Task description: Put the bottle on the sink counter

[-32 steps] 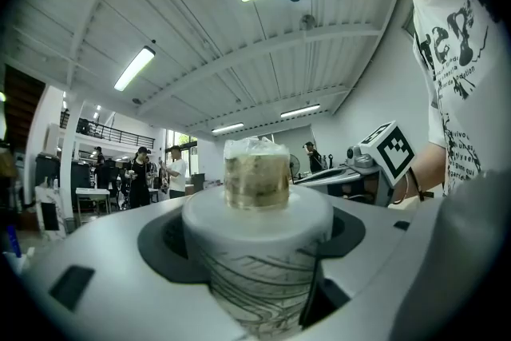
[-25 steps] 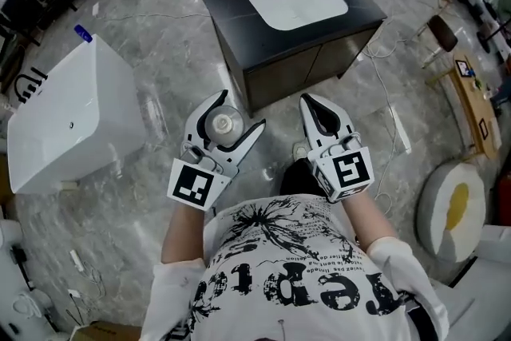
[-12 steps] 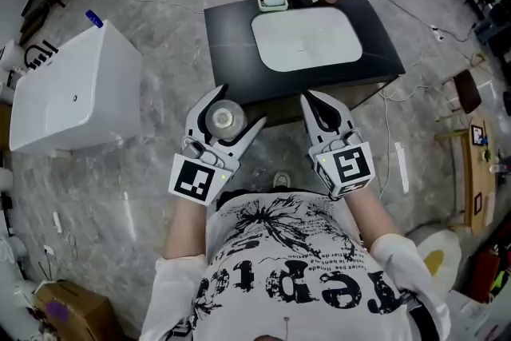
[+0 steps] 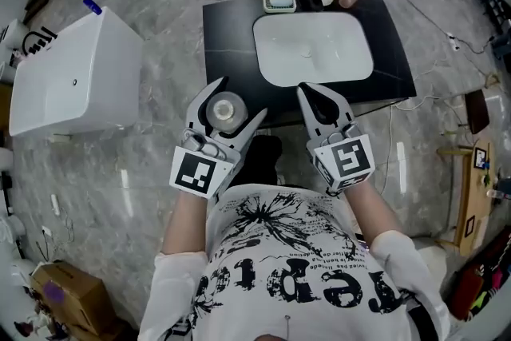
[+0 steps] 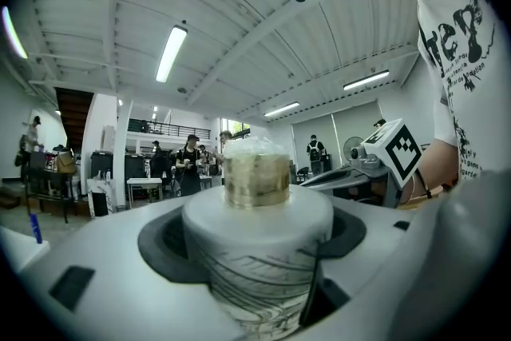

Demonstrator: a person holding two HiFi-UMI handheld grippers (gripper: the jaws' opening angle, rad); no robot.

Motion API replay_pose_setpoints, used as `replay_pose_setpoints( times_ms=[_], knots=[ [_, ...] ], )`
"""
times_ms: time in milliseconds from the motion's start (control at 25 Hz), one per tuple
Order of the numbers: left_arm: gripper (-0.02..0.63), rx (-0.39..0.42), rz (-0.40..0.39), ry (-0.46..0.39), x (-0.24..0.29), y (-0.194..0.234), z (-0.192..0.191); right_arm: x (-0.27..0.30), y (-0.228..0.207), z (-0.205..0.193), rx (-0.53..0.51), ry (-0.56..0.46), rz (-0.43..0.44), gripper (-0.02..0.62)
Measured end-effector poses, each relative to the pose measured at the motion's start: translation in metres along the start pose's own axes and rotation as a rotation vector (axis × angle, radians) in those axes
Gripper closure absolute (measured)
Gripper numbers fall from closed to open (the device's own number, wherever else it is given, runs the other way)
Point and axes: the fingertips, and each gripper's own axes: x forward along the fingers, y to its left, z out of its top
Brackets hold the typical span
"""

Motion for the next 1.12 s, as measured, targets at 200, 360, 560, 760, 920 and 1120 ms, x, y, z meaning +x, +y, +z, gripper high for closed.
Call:
replay_pose_setpoints(
  times_ms=[200,360,560,760,920,1120],
  knots=[
    [0.256,-0.005,0.001,0.014,0.065,0.057,-0.022,0.073,-0.044,-0.005,-0.01,0.031,0.015,0.581],
    [0.256,-0.009,-0.001,0.041,0.118,0.116,-0.046,0.146,-0.079,-0.009,-0.013,0.063,0.014,0.581],
    [0.256,-0.046,-0.006,0.084,0.176,0.191,-0.084,0.232,-0.117,-0.018,0.01,0.079,0.007,0.581],
    [0.256,-0.046,-0.003,0.138,0.221,0.252,-0.132,0.305,-0.144,-0.041,0.037,0.101,0.029,0.581],
    [0.256,-0.055,-0.009,0.175,0.25,0.285,-0.175,0.352,-0.154,-0.061,-0.003,0.097,0.059,0.581],
    [0.256,-0.048,-0.045,0.297,0.282,0.316,-0.238,0.399,-0.168,-0.093,0.004,0.142,0.065,0.58]
  ],
)
